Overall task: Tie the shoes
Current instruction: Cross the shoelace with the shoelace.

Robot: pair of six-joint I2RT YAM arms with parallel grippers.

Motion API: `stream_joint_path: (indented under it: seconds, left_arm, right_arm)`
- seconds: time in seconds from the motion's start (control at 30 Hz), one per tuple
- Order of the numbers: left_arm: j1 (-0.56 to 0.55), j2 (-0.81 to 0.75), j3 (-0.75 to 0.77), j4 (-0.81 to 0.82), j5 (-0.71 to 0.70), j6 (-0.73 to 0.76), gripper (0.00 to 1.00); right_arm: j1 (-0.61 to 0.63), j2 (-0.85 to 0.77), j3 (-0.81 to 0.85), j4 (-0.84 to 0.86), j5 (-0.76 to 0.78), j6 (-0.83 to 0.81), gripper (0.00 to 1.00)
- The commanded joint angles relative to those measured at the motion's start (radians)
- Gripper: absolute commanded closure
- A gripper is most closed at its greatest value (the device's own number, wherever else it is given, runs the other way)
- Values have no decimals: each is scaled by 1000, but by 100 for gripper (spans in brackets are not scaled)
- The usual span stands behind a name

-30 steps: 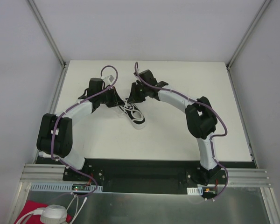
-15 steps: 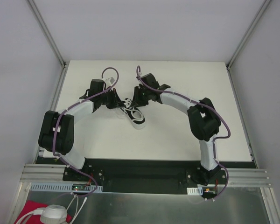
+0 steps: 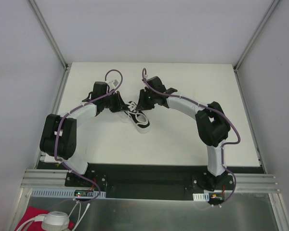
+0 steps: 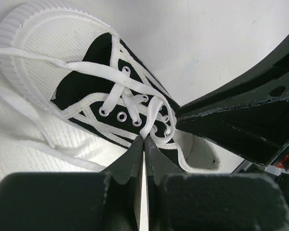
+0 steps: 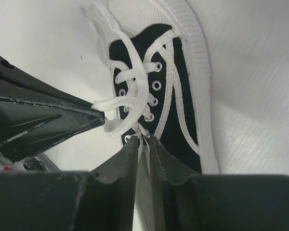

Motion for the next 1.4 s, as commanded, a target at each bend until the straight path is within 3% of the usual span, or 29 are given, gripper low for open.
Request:
stream_joint_path:
  seconds: [0.0, 0.4, 0.7, 0.87, 1.03, 1.37]
  left_arm:
    - [12, -2, 34, -8, 16, 15, 100]
    - [12, 0, 35, -9, 16, 18, 100]
    - [12, 6, 38, -16, 13, 19, 100]
    - [12, 13, 38, -17, 12, 2, 100]
    - [12, 16, 35, -19, 10, -10, 100]
    - [13, 6, 32, -31, 2, -2, 100]
  right_arm:
    - [0, -21, 40, 7, -5, -10, 81]
    - [12, 42, 136, -31, -18, -14, 81]
    - [8, -105, -93, 94, 81, 13, 81]
    - [9, -151, -244, 360, 77, 84, 82]
    - [14, -130, -250, 435, 81, 112, 82]
    - [25, -111, -227, 415, 75, 108, 84]
